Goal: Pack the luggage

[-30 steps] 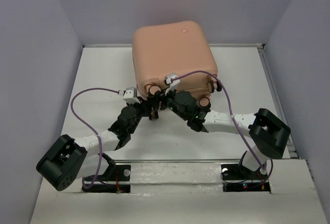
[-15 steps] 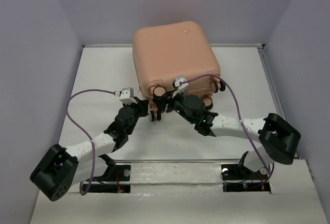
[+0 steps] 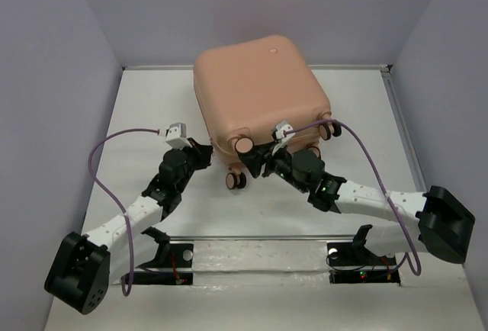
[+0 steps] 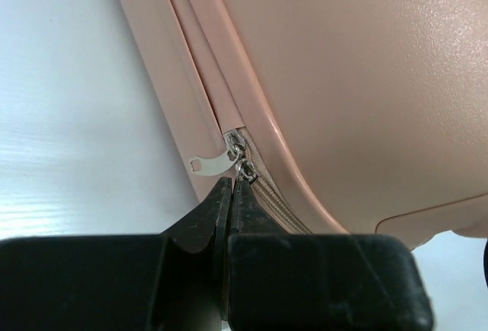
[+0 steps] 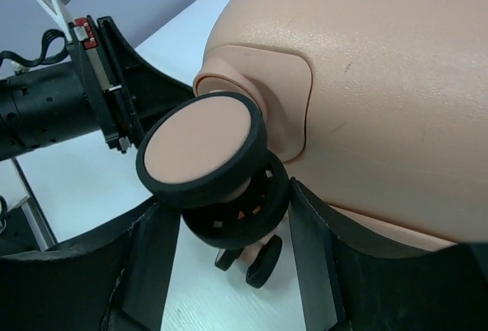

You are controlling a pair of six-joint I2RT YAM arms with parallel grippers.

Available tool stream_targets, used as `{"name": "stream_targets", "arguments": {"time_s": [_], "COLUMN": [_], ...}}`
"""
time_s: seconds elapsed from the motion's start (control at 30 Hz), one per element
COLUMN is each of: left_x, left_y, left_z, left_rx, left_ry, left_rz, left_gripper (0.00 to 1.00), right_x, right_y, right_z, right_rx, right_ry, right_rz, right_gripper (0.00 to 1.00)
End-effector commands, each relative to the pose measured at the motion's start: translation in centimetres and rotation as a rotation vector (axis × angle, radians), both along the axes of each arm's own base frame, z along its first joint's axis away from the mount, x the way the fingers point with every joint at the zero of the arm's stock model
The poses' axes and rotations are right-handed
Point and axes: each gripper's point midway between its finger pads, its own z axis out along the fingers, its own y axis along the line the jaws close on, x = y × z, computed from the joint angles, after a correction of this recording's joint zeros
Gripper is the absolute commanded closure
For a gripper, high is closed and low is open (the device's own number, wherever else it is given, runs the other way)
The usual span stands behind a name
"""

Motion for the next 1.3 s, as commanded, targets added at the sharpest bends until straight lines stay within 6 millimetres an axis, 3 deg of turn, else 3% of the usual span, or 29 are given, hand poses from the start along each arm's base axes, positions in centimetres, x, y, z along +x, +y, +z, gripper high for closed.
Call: {"name": "stream_targets", "arguments": {"time_s": [0.0,0.07,0.13,0.2,0.23,0.27,0.3,0.33,0.4,0.43,0.47,0.53,0.57,0.63,0.67,0.7,0.73,0.77,0.8,0.87,0.9,0.93,0.97,1.0,1.03,1.1,1.13,1.17,1.27], "left_x": [4.8,5.5,5.1,4.3,3.1,2.3,0.4,-0.6,-3.6,-4.4,-5.6,-7.0,-7.5,-8.6,-9.0,-9.4,-9.4,-9.4,-9.6,-9.7,-9.9,-10.2,-10.4,-10.8,-11.0,-11.6,-11.8,-12.0,-12.3], "left_y": [7.1,6.7,6.2,5.8,5.8,5.7,6.3,6.7,8.1,8.5,9.2,9.7,9.9,9.8,9.7,9.7,9.5,9.3,8.8,8.3,8.0,8.1,8.2,8.4,8.4,8.4,8.3,8.4,8.5], "left_z": [2.5,3.8,5.3,7.3,10.1,11.8,14.2,15.7,21.0,21.2,23.5,24.0,24.3,25.0,25.2,25.1,24.7,24.6,24.5,24.7,24.7,25.0,25.2,25.5,25.8,26.2,26.3,26.3,26.0], "left_rx": [0.077,0.042,-0.008,-0.055,-0.095,-0.123,-0.152,-0.161,-0.205,-0.183,-0.173,-0.139,-0.127,-0.111,-0.107,-0.107,-0.098,-0.093,-0.090,-0.083,-0.079,-0.083,-0.082,-0.084,-0.077,-0.076,-0.073,-0.063,-0.051], "left_ry": [-0.048,-0.064,-0.085,-0.114,-0.163,-0.196,-0.244,-0.275,-0.400,-0.387,-0.433,-0.423,-0.418,-0.431,-0.435,-0.436,-0.420,-0.417,-0.414,-0.428,-0.438,-0.452,-0.462,-0.480,-0.495,-0.524,-0.537,-0.546,-0.552], "left_rz": [0.357,0.353,0.336,0.303,0.284,0.262,0.256,0.253,0.259,0.263,0.266,0.263,0.259,0.229,0.212,0.206,0.193,0.180,0.152,0.117,0.097,0.098,0.100,0.100,0.097,0.084,0.074,0.075,0.073], "left_gripper": [0.94,0.94,0.66,0.34,0.10,0.04,0.01,0.01,0.01,0.01,0.01,0.01,0.01,0.01,0.01,0.01,0.01,0.01,0.01,0.01,0.01,0.01,0.01,0.01,0.01,0.01,0.01,0.01,0.01], "right_x": [-0.9,-0.8,-1.1,-0.8,-1.1,-1.3,-0.9,-1.2,-2.2,-2.5,-3.1,-3.4,-3.3,-3.8,-3.5,-3.5,-3.5,-3.4,-3.2,-2.5,-2.8,-2.7,-2.5,-2.2,-2.2,-2.7,-3.6,-3.8,-4.6], "right_y": [0.1,1.5,3.0,4.4,5.4,6.3,7.1,8.1,9.9,10.4,11.2,12.0,12.0,11.6,11.0,10.3,9.5,8.5,6.6,3.7,1.4,-0.1,-1.8,-5.3,-7.1,-10.2,-12.8,-14.1,-18.6], "right_z": [8.6,7.2,7.4,6.1,7.0,6.9,6.1,7.1,6.9,7.0,8.0,7.7,7.4,8.2,8.7,8.5,9.0,9.2,11.2,11.1,13.4,13.7,13.1,15.1,14.6,15.5,17.2,16.2,16.6], "right_rx": [0.261,0.226,0.216,0.180,0.181,0.173,0.151,0.158,0.149,0.145,0.156,0.139,0.113,0.102,0.105,0.096,0.098,0.076,0.102,0.052,0.083,0.073,0.028,0.073,0.045,0.070,0.133,0.115,0.169], "right_ry": [-0.110,-0.080,-0.076,-0.055,-0.065,-0.062,-0.052,-0.069,-0.070,-0.075,-0.086,-0.081,-0.072,-0.076,-0.081,-0.080,-0.088,-0.099,-0.123,-0.143,-0.177,-0.182,-0.178,-0.186,-0.186,-0.207,-0.232,-0.234,-0.259], "right_rz": [0.038,0.071,0.098,0.128,0.158,0.175,0.181,0.202,0.241,0.252,0.274,0.288,0.281,0.256,0.227,0.213,0.196,0.171,0.116,0.024,-0.015,-0.053,-0.101,-0.213,-0.256,-0.315,-0.331,-0.358,-0.435], "right_gripper": [0.93,0.93,0.93,0.93,0.93,0.93,0.93,0.93,0.93,0.93,0.93,0.92,0.87,0.60,0.50,0.26,0.09,0.00,0.00,0.04,0.12,0.00,0.00,0.00,0.00,0.00,0.00,0.00,0.00]}}
